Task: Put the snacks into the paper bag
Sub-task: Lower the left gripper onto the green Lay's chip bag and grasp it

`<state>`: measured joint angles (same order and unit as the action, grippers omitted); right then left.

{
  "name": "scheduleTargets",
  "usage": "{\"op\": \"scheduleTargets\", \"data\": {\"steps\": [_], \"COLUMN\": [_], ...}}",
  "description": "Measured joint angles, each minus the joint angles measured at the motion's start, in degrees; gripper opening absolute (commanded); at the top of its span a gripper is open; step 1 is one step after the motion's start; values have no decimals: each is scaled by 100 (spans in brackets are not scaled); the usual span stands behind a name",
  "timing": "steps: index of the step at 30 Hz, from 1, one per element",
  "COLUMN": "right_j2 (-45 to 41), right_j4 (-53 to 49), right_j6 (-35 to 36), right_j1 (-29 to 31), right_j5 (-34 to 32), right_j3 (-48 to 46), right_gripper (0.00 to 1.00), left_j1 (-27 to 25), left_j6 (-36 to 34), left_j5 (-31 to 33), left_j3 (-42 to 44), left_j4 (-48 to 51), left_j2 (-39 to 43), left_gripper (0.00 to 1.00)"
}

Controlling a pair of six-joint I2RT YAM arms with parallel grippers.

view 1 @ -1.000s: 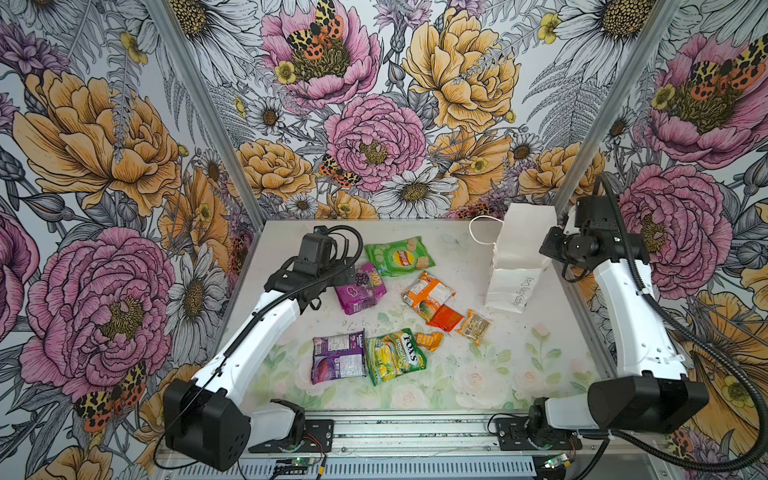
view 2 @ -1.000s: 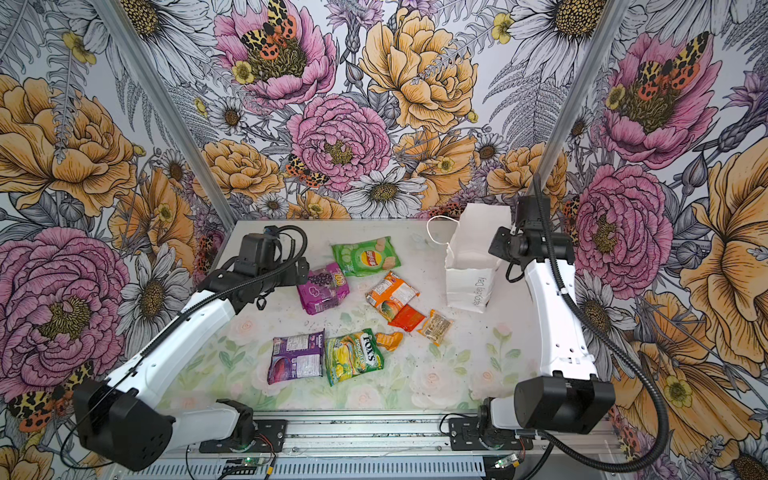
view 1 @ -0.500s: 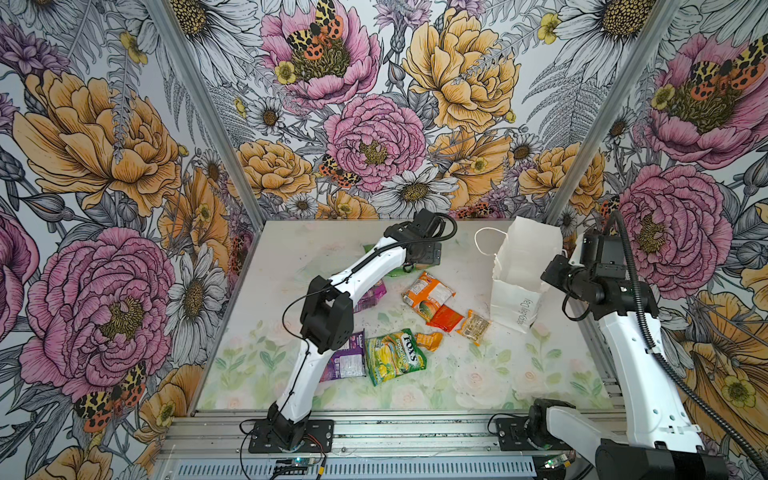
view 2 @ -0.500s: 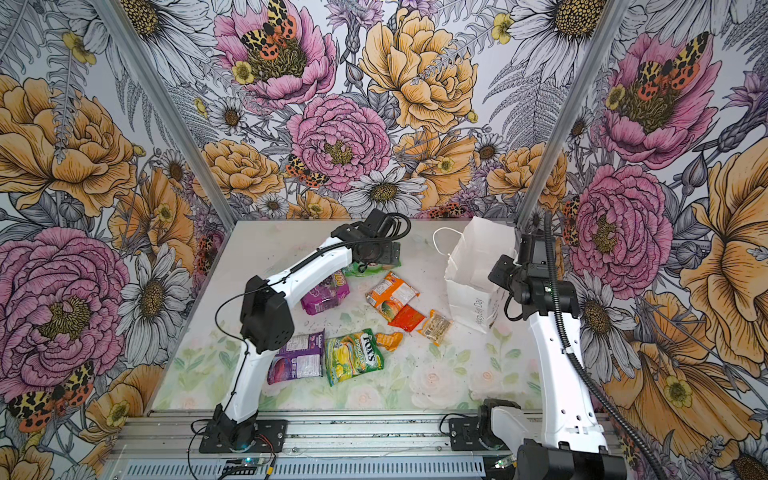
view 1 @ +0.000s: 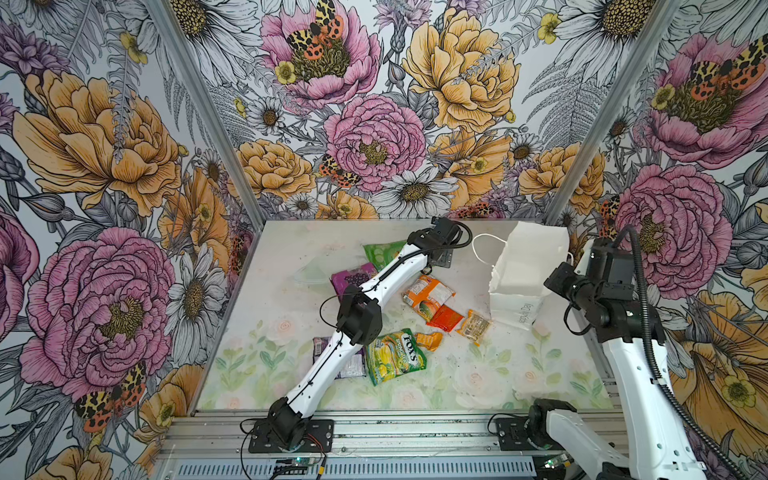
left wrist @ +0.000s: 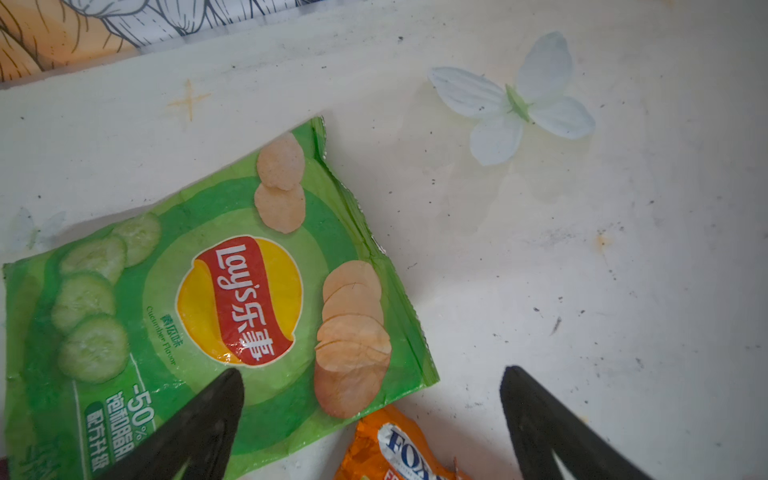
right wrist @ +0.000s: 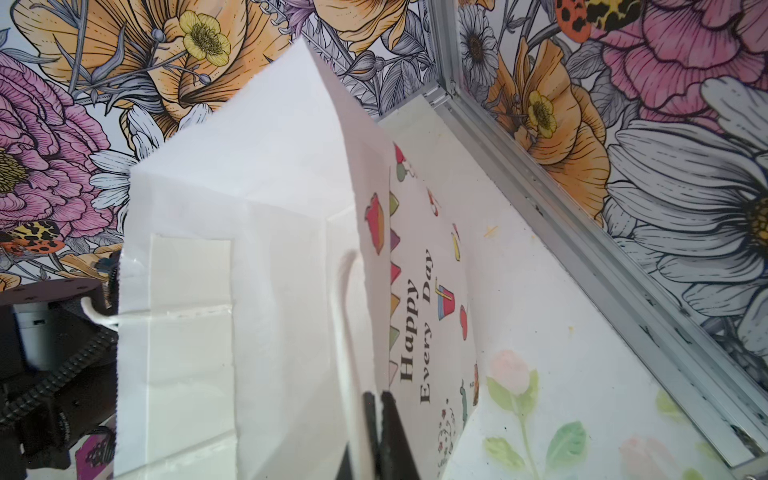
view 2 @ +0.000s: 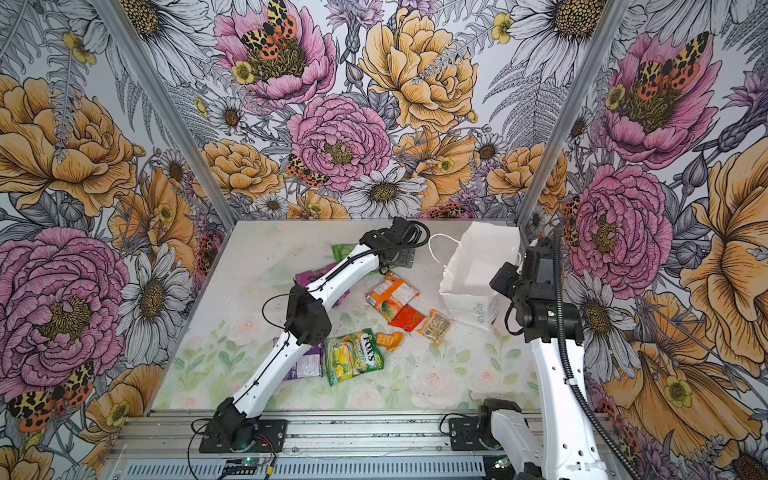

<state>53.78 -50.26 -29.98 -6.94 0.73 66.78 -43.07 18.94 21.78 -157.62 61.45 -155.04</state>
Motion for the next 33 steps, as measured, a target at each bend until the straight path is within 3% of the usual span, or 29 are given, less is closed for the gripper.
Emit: {"op": "scheduleTargets", "data": {"steps": [12, 18, 21, 33], "right_j2": [-68, -101, -101, -101], "right_j4": [103, 140, 155, 195], "right_j6": [-24, -28, -48, -68], "right_j1": [0, 0, 0, 0], "right_j5": [13, 13, 13, 17], "right_j3": [-140, -149, -149, -175], "right_gripper": [0, 0, 0, 0], "left_j1": [-160, -131, -120, -57], "left_j6": [-769, -929, -935, -704], "left_j5": [798, 1043, 1043, 1473], "left_j3": [0, 94, 225, 632], "left_j4": [-415, -485, -496, -584], "left_j2": [-485, -560, -560, -544], "left_gripper": [79, 66, 58, 8]}}
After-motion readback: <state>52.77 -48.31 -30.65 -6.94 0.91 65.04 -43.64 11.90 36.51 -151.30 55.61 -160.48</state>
